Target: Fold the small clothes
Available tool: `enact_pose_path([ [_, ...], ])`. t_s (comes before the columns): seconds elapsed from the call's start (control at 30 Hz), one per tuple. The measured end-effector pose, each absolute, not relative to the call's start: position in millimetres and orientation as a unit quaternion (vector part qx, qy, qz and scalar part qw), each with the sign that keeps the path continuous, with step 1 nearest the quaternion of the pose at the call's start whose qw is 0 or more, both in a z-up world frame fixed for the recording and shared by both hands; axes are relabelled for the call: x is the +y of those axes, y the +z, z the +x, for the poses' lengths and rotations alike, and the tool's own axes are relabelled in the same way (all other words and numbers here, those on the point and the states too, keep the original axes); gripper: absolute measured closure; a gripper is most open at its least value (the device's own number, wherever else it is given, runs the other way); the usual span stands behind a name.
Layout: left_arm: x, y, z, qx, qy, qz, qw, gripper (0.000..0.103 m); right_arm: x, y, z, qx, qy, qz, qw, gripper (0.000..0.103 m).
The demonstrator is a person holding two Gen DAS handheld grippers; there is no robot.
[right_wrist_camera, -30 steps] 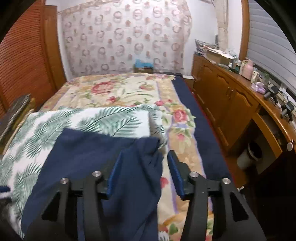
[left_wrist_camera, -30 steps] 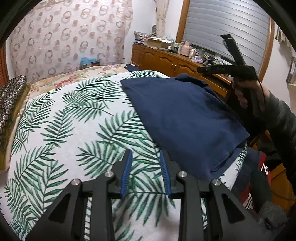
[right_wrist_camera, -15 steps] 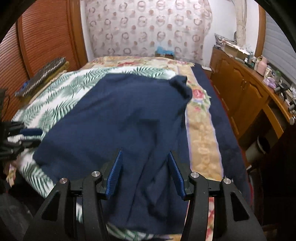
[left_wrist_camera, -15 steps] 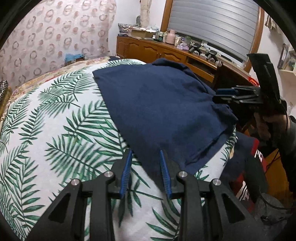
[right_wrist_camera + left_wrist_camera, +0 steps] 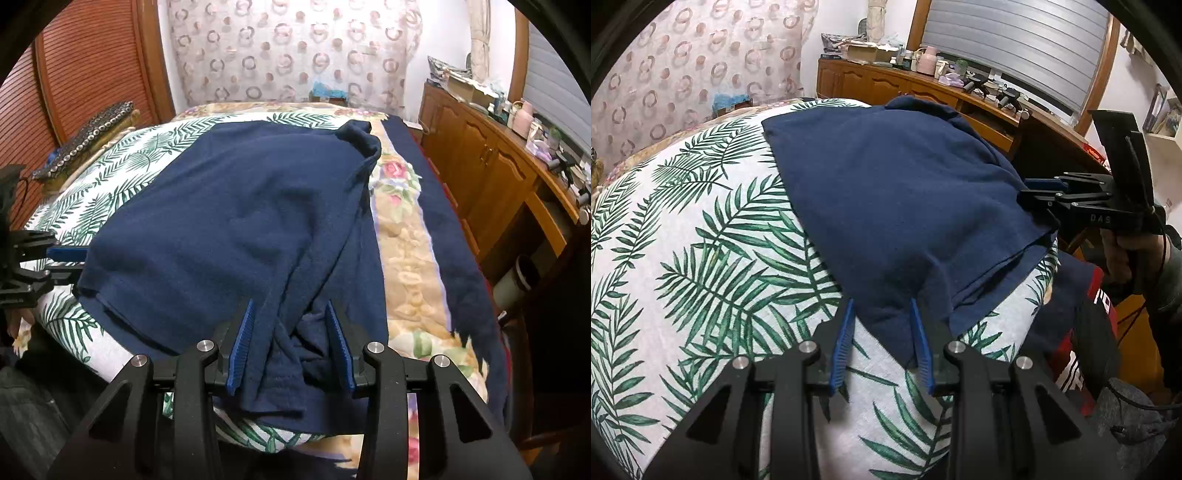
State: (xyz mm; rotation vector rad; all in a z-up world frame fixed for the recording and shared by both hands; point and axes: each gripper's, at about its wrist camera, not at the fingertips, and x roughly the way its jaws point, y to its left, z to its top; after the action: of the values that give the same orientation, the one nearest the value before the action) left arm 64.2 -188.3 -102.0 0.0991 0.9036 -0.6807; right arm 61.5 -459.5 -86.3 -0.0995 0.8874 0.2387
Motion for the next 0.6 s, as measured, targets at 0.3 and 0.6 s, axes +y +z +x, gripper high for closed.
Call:
enact_pose_path([
  [0.3, -191.2, -102.5, 64.3, 0.431, -0.331, 0.041, 0.839, 0.074, -457.0, -82.7, 59.7, 0.423, 0.110, -0.051, 0.898, 0.063],
  [0.6, -193.4, -102.9, 62.6, 0.429, -0.341, 0.029, 0.836, 0.074, -436.8, -70.1, 48.6, 0.404, 0.130, -0.069, 0.903, 0.047],
])
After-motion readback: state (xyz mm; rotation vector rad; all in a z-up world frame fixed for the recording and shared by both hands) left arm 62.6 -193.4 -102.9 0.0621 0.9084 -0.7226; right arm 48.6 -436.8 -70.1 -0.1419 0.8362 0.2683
